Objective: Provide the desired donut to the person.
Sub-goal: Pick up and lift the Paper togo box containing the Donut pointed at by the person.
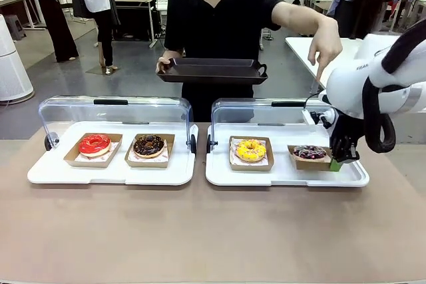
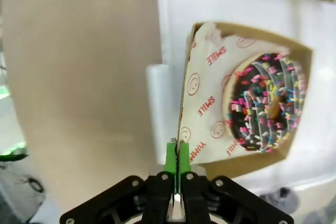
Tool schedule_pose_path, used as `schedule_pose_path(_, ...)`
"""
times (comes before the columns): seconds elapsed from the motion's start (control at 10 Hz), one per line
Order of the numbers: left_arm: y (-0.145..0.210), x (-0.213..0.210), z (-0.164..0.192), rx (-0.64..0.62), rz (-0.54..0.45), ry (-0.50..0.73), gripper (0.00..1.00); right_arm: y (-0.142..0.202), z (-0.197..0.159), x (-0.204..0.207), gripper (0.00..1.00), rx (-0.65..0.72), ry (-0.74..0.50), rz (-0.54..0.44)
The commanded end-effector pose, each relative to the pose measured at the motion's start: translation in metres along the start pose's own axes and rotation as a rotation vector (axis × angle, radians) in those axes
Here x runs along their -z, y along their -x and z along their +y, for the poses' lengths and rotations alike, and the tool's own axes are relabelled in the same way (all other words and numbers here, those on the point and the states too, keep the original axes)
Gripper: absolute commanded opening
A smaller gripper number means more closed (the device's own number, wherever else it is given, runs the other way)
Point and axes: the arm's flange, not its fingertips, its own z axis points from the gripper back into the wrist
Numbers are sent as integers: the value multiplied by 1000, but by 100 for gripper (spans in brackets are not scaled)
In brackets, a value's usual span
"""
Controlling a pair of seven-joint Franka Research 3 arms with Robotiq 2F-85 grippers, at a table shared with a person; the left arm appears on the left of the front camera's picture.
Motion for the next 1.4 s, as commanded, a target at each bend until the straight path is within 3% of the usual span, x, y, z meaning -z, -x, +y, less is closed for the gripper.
schedule_pose_path(0.0,-1,-1,1,10,-19,5,100,-29,37,-53,0,33,-85,31)
schedule_pose_path(0.3,-1,-1,1,10,-19,5,100,-58,70,-126,0,31,-103,2)
schedule_pose_path(0.7,-1,-1,1,10,-19,5,100,-90,76,-215,0,70,-42,21)
schedule_pose_path(1.0,-1,-1,1,10,-19,5,100,-94,78,-241,0,61,-27,6)
schedule_pose_path(1.3,-1,-1,1,10,-19,5,100,-89,80,-234,0,54,-14,-9)
